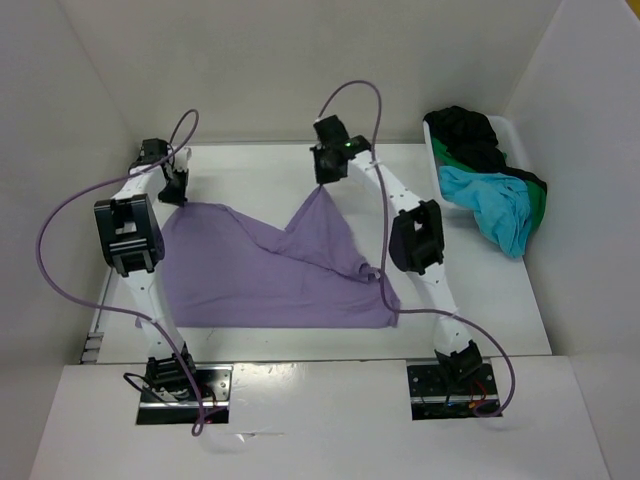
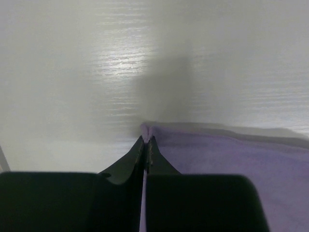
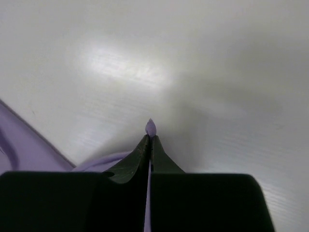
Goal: Fold and stack the t-shirts
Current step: Grap the side of the flattened tshirt furthest away from the robot with both arms
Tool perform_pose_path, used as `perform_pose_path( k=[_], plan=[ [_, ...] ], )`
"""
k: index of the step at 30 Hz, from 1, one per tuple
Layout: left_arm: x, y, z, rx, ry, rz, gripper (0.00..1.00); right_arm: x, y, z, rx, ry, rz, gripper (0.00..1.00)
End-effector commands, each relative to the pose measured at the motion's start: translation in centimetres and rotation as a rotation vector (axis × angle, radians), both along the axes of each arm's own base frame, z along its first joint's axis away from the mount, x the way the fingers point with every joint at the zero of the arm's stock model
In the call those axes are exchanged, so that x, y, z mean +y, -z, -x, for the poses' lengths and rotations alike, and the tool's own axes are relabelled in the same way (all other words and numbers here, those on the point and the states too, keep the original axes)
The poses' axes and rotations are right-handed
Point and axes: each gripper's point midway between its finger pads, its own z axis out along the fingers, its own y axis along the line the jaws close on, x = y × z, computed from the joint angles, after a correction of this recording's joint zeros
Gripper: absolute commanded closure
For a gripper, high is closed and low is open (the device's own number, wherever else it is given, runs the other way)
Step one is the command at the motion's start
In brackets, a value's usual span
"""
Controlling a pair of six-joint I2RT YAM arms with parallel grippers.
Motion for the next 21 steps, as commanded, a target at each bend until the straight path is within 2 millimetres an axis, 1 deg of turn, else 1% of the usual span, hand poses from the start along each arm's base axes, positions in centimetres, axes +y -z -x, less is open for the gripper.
perform_pose_path(
  k=[1, 2, 3, 4, 5, 6, 7, 8, 11, 12, 13, 14, 15, 16, 17, 18, 19, 20, 21],
  plan=[
    [1.3, -2.3, 0.1, -0.043, -0.001, -0.069, 1.00, -4.4, -9.0, -3.9, -0.176, 0.097, -0.067, 1.00],
    [1.5, -3.0, 0.3, -0.050, 0.005, -0.088, 1.00, -5.0, -9.5, -4.5, -0.193, 0.106, -0.081, 1.00],
    [1.9, -3.7, 0.2, -0.064, 0.003, -0.115, 1.00, -6.2, -10.9, -5.1, -0.211, 0.119, -0.106, 1.00],
    [2.1, -4.2, 0.2, -0.071, -0.002, -0.125, 1.00, -6.6, -10.9, -5.3, -0.209, 0.122, -0.111, 1.00],
    [2.3, -5.2, 0.2, -0.088, -0.009, -0.138, 1.00, -7.1, -11.9, -5.5, -0.227, 0.131, -0.118, 1.00],
    [2.6, -5.8, 0.0, -0.102, -0.007, -0.156, 1.00, -7.6, -11.9, -5.7, -0.227, 0.128, -0.118, 1.00],
    [2.8, -6.4, 0.0, -0.109, -0.016, -0.171, 1.00, -7.6, -12.2, -5.8, -0.238, 0.120, -0.115, 1.00],
    [3.1, -6.6, 0.3, -0.104, -0.018, -0.188, 1.00, -8.2, -12.8, -5.9, -0.245, 0.125, -0.123, 1.00],
    [3.3, -8.8, 0.4, -0.141, -0.020, -0.214, 1.00, -8.6, -13.6, -6.3, -0.264, 0.134, -0.130, 1.00],
    [3.0, -9.0, 0.3, -0.147, -0.011, -0.231, 1.00, -9.1, -14.3, -6.3, -0.273, 0.137, -0.140, 1.00],
    [3.3, -9.9, 0.4, -0.158, -0.013, -0.253, 1.00, -9.6, -14.3, -6.5, -0.276, 0.139, -0.132, 1.00],
    [3.5, -10.1, 0.5, -0.164, -0.021, -0.264, 1.00, -9.7, -15.0, -6.3, -0.286, 0.139, -0.136, 1.00],
    [3.1, -9.7, 0.6, -0.150, -0.001, -0.279, 1.00, -10.4, -15.8, -6.4, -0.300, 0.151, -0.140, 1.00],
    [3.5, -10.0, 1.0, -0.148, -0.002, -0.310, 1.00, -11.1, -15.8, -6.6, -0.301, 0.162, -0.138, 1.00],
    [2.9, -10.2, 1.1, -0.150, 0.017, -0.315, 1.00, -10.9, -16.5, -6.4, -0.308, 0.152, -0.151, 1.00],
    [3.0, -10.0, 1.2, -0.147, 0.011, -0.323, 1.00, -11.3, -17.1, -6.4, -0.316, 0.152, -0.161, 1.00],
    [3.1, -10.0, 1.2, -0.145, 0.020, -0.330, 1.00, -11.1, -16.7, -6.2, -0.303, 0.143, -0.166, 1.00],
    [2.5, -10.0, 1.4, -0.142, 0.032, -0.328, 1.00, -10.7, -17.1, -5.8, -0.299, 0.123, -0.183, 1.00],
    [2.4, -9.3, 1.8, -0.122, 0.044, -0.331, 1.00, -10.7, -17.7, -5.4, -0.305, 0.110, -0.185, 1.00]
  ],
)
